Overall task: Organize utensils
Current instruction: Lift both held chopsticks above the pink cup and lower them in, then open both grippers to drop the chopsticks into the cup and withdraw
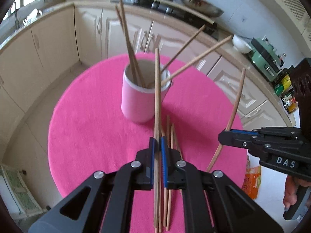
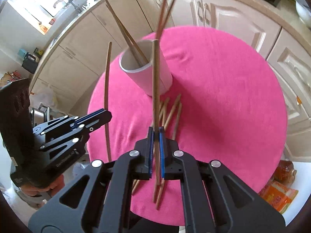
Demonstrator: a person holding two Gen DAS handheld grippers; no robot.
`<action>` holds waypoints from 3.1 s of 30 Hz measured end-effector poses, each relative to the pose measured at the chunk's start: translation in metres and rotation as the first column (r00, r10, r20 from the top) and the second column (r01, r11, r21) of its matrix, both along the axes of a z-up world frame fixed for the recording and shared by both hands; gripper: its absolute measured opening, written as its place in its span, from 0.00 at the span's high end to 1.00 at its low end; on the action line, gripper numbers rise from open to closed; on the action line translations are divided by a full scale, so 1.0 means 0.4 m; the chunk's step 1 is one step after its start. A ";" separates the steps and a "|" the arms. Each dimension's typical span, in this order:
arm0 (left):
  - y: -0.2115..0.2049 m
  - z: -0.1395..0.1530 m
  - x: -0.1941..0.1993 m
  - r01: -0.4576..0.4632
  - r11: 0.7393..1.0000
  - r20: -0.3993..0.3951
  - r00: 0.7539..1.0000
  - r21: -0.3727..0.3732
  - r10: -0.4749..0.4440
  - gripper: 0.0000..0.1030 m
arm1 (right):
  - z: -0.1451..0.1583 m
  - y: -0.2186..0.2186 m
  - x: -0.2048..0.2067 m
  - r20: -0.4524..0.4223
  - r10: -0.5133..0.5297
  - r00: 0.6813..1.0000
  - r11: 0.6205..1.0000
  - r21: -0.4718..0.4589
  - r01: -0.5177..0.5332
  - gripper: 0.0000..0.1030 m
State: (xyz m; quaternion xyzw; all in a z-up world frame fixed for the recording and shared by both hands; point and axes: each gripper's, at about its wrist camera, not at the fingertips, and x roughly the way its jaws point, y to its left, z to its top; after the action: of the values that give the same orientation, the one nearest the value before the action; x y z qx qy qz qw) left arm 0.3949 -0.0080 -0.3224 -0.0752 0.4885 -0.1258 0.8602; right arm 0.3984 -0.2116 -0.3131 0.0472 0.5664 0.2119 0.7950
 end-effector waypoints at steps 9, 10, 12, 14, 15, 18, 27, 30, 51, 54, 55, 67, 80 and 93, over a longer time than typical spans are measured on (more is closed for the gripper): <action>0.014 0.115 0.059 -0.043 0.998 0.179 0.983 -0.041 0.049 0.93 | 0.110 0.029 0.042 0.098 0.019 0.995 0.999 0.044 -0.023 0.95; 0.018 0.125 0.069 -0.049 0.998 0.196 0.979 -0.047 0.057 0.93 | 0.124 0.033 0.049 0.110 0.022 0.994 0.999 0.045 -0.027 0.95; 0.019 0.142 0.090 -0.065 0.996 0.224 0.972 -0.057 0.076 0.93 | 0.150 0.038 0.063 0.130 0.026 0.991 0.998 0.053 -0.033 0.95; 0.023 0.163 0.112 -0.085 0.993 0.260 0.960 -0.077 0.103 0.93 | 0.173 0.044 0.077 0.150 0.030 0.988 0.998 0.055 -0.039 0.95; 0.019 0.172 0.124 -0.096 0.992 0.276 0.954 -0.077 0.114 0.93 | 0.184 0.046 0.082 0.161 0.030 0.987 0.998 0.055 -0.039 0.95; 0.025 0.198 0.153 -0.123 0.988 0.324 0.935 -0.090 0.146 0.93 | 0.219 0.052 0.105 0.190 0.032 0.981 0.997 0.057 -0.044 0.95; 0.033 0.257 0.228 -0.171 0.977 0.433 0.876 -0.129 0.211 0.93 | 0.312 0.085 0.169 0.270 0.046 0.962 0.996 0.060 -0.064 0.95; 0.036 0.255 0.250 -0.190 0.972 0.457 0.858 -0.142 0.234 0.93 | 0.325 0.094 0.187 0.292 0.049 0.955 0.997 0.042 -0.064 0.95; 0.000 0.093 0.305 -0.185 0.981 0.393 0.899 -0.056 0.192 0.93 | 0.232 0.110 0.250 0.262 0.069 0.963 0.995 -0.088 -0.047 0.94; 0.002 0.085 0.290 -0.185 0.981 0.380 0.905 -0.051 0.191 0.93 | 0.219 0.115 0.250 0.248 0.070 0.966 0.995 -0.087 -0.050 0.94; 0.002 0.082 0.287 -0.184 0.981 0.372 0.908 -0.054 0.191 0.93 | 0.214 0.117 0.250 0.245 0.071 0.967 0.995 -0.088 -0.051 0.94; 0.002 0.079 0.244 -0.193 0.980 0.322 0.926 -0.044 0.197 0.80 | 0.181 0.132 0.240 0.222 0.072 0.972 0.995 -0.090 -0.053 0.94; 0.015 0.115 0.199 -0.218 0.975 0.321 0.921 -0.042 0.220 0.75 | 0.185 0.132 0.218 0.243 0.053 0.968 0.995 -0.091 -0.032 0.94; 0.044 0.133 0.132 -0.260 0.963 0.301 0.915 -0.067 0.268 0.60 | 0.216 0.124 0.159 0.313 0.010 0.950 0.997 -0.077 0.015 0.51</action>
State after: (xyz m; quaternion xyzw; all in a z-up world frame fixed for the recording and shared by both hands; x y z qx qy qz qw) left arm 0.4476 0.0095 -0.2692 -0.1309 0.3326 -0.0250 0.9336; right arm 0.4621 -0.1620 -0.2268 -0.0174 0.4410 0.1933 0.8763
